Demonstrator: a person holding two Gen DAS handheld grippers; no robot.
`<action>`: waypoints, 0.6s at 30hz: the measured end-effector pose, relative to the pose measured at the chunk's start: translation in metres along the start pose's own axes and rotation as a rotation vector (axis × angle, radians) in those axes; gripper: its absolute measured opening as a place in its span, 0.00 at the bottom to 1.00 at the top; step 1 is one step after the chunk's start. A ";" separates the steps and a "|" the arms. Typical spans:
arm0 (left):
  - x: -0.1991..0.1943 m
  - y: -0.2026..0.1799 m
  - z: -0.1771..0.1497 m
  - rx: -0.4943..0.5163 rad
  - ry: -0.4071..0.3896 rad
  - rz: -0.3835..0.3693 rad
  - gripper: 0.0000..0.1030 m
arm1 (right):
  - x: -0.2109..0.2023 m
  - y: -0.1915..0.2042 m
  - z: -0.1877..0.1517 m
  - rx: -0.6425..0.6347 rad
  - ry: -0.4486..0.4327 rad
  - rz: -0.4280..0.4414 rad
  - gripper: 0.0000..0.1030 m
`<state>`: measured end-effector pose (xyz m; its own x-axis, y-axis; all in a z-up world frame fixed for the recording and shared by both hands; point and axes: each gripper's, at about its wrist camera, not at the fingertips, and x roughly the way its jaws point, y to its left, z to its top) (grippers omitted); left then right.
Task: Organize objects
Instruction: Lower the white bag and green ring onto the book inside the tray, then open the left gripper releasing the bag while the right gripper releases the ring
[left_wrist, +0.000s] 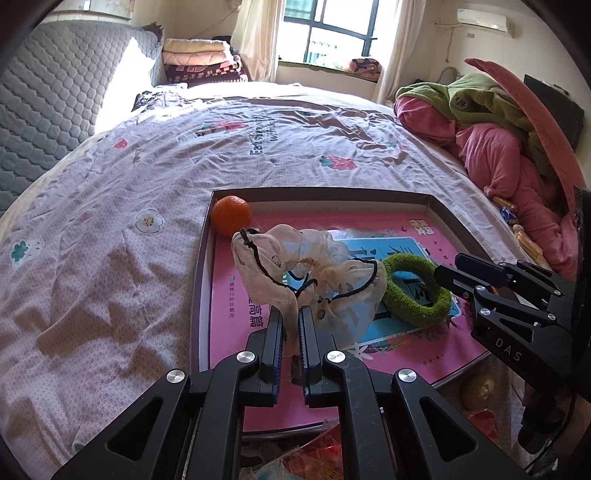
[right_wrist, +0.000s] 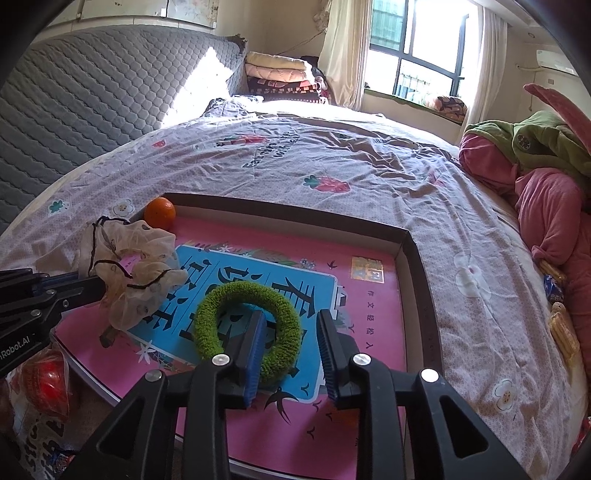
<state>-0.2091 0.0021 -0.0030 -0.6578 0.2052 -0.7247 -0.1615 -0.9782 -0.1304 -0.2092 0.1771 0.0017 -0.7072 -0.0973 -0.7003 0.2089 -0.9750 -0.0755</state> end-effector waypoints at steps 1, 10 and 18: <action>0.000 0.000 0.000 -0.001 0.001 -0.002 0.09 | -0.001 0.000 0.000 0.000 -0.001 0.001 0.28; -0.002 0.003 0.002 -0.018 -0.003 -0.008 0.14 | -0.010 0.003 0.004 -0.001 -0.015 0.011 0.30; -0.003 0.004 0.002 -0.021 -0.005 -0.013 0.23 | -0.014 0.005 0.005 -0.008 -0.027 0.006 0.31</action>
<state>-0.2093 -0.0022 0.0006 -0.6594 0.2180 -0.7195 -0.1543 -0.9759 -0.1543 -0.2019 0.1730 0.0152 -0.7239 -0.1091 -0.6812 0.2187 -0.9728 -0.0766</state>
